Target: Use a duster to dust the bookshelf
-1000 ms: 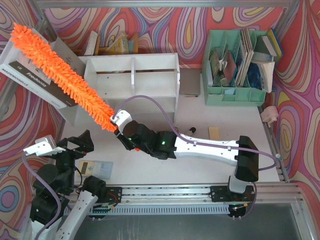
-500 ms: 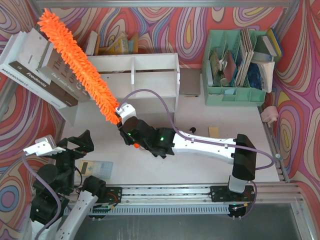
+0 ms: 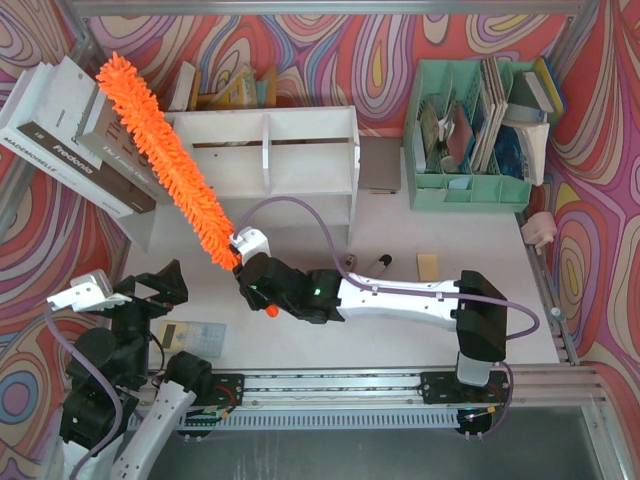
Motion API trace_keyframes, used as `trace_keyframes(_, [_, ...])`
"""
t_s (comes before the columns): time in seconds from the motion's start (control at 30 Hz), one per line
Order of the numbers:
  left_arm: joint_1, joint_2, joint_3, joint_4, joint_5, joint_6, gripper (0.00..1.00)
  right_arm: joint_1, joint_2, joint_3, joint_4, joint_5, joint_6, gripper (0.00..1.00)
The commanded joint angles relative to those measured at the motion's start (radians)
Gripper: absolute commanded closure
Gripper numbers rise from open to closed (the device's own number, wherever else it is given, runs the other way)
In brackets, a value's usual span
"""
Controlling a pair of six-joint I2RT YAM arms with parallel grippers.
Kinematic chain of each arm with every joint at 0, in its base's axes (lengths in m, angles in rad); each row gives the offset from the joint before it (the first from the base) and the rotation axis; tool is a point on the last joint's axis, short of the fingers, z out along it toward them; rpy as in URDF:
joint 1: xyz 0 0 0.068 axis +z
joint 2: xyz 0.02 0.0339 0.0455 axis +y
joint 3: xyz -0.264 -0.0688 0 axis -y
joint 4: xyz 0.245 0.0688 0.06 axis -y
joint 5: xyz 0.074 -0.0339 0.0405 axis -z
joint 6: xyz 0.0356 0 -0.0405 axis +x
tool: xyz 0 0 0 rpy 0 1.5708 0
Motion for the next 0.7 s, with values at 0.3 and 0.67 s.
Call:
trace_keyframes(0.3, [0.001,0.018,-0.007,0.015,0.009,-0.004,0.02,0.071,-0.054,-0.047,0.112,0.029,-0.003,1.00])
trace_keyframes(0.67, [0.002,-0.002,-0.010,0.015,0.000,-0.005,0.02,0.091,-0.114,-0.207,0.208,0.015,0.068,1.00])
